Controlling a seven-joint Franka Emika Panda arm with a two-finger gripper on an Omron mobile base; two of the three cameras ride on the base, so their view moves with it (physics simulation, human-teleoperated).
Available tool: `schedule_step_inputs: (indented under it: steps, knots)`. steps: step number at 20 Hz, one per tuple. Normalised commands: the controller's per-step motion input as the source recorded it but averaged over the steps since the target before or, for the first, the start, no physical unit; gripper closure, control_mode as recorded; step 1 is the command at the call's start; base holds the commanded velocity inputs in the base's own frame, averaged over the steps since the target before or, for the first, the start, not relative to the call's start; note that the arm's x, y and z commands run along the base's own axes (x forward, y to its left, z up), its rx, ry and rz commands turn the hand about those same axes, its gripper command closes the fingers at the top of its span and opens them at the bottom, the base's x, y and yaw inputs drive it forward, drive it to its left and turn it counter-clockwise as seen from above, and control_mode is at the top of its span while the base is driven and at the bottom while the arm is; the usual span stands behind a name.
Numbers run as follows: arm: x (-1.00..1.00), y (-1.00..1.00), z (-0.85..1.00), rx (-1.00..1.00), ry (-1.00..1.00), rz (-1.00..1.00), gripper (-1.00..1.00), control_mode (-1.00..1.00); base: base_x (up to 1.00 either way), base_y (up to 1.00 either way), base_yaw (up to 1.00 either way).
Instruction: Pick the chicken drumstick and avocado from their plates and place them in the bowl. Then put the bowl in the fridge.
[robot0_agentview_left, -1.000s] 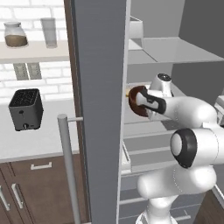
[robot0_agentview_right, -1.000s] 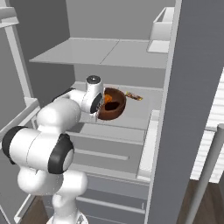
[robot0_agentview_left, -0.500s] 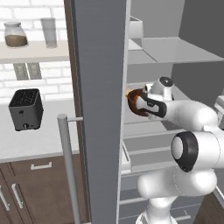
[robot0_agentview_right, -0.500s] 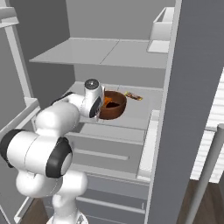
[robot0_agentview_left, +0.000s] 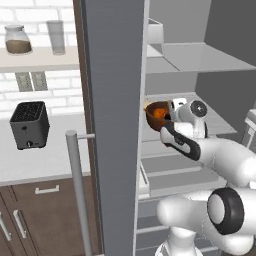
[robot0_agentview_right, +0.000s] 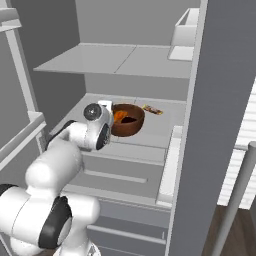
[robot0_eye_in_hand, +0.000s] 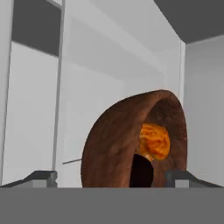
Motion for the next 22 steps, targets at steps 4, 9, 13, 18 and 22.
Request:
schedule_step_inputs:
  steps: [4,9,13,18,22]
  knots:
    - [-0.98,-0.03,0.92,0.00,-0.12,0.00,-1.00,-1.00,0.00,0.00,0.00]
    - [-0.86,0.00,0.90,0.00,0.03,-0.09,-1.00,-1.00,0.00,0.00,0.00]
    - [-0.89,0.00,0.78,0.00,0.04,-0.10,-1.00,-1.00,0.00,0.00,0.00]
    - [-0.58,0.00,0.52,0.00,0.05,0.00,-1.00,-1.00,0.00,0.00,0.00]
    - [-0.31,0.00,0.48,0.00,0.01,0.00,-1.00,-1.00,0.00,0.00,0.00]
